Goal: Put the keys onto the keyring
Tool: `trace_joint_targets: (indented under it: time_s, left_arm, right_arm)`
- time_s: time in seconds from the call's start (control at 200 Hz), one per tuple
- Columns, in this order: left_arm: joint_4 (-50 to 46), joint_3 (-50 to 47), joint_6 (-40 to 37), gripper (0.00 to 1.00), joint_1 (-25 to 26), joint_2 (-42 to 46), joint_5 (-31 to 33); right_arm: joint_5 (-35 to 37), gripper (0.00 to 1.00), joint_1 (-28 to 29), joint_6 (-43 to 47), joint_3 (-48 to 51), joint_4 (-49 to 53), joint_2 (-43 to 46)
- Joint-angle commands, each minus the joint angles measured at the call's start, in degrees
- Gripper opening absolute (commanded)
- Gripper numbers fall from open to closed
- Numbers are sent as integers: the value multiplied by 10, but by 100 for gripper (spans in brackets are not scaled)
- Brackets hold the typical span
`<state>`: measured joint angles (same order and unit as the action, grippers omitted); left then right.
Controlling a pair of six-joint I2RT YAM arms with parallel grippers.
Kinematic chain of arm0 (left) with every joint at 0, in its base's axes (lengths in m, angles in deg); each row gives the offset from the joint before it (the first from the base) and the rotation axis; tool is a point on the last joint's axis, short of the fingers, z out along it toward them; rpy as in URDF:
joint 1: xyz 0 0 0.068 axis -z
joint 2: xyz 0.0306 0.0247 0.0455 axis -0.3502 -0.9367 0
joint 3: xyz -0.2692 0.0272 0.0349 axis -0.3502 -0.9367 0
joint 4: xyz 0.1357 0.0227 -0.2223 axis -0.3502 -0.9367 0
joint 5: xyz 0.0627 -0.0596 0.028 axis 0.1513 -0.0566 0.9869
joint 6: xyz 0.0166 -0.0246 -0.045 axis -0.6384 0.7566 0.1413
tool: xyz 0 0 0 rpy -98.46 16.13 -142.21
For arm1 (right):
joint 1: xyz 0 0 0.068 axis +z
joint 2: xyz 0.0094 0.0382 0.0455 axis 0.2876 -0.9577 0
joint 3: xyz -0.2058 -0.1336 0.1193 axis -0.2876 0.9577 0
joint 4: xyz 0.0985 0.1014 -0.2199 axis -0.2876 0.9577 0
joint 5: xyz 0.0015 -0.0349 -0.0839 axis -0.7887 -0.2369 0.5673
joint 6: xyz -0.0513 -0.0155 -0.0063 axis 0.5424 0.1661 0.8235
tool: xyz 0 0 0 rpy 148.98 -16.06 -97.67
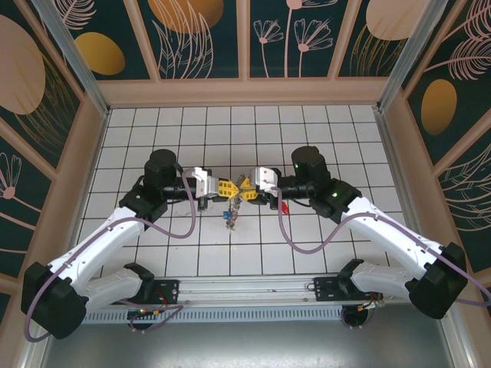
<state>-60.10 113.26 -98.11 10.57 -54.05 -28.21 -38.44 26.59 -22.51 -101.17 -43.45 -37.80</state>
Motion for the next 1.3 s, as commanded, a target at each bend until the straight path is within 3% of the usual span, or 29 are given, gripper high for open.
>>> trace_joint_targets:
  time_s: [0.0, 0.295, 0.335, 0.36, 0.44, 0.551, 0.621, 0.701, 0.821, 0.951, 1.296]
  left_arm:
    - [74, -8, 33, 0, 0, 15, -33]
    - [182, -45, 108, 0, 0, 23, -22]
    - [192, -49, 113, 0, 2, 24, -20]
    - [196, -51, 116, 0, 1, 23, -20]
    - [195, -54, 118, 0, 3, 25, -19]
    - [71, -26, 40, 1, 4, 34, 3]
    - [-39, -3, -36, 24, 2, 41, 34]
    - [-101, 8, -78, 32, 3, 48, 71]
    - [-166, 23, -117, 33, 3, 37, 120]
    - [-223, 45, -147, 32, 3, 9, 124]
    - [-167, 46, -110, 32, 4, -7, 85]
  right_arm:
    - [6, 21, 10, -8, 3, -34, 5]
    - [21, 19, 31, -42, 29, -89, 2]
    - [21, 10, 32, -48, 33, -100, 3]
    - [21, 0, 32, -53, 35, -106, 3]
    - [29, 0, 33, -57, 43, -123, 10]
    - [46, 0, 32, -38, 44, -106, 22]
    - [61, 0, 33, -12, 29, -60, 24]
    - [75, 0, 32, 7, 13, -19, 23]
    - [95, 0, 33, 32, -21, 48, 8]
    - [115, 0, 34, 46, -51, 94, -12]
    - [146, 0, 58, 60, -95, 143, -52]
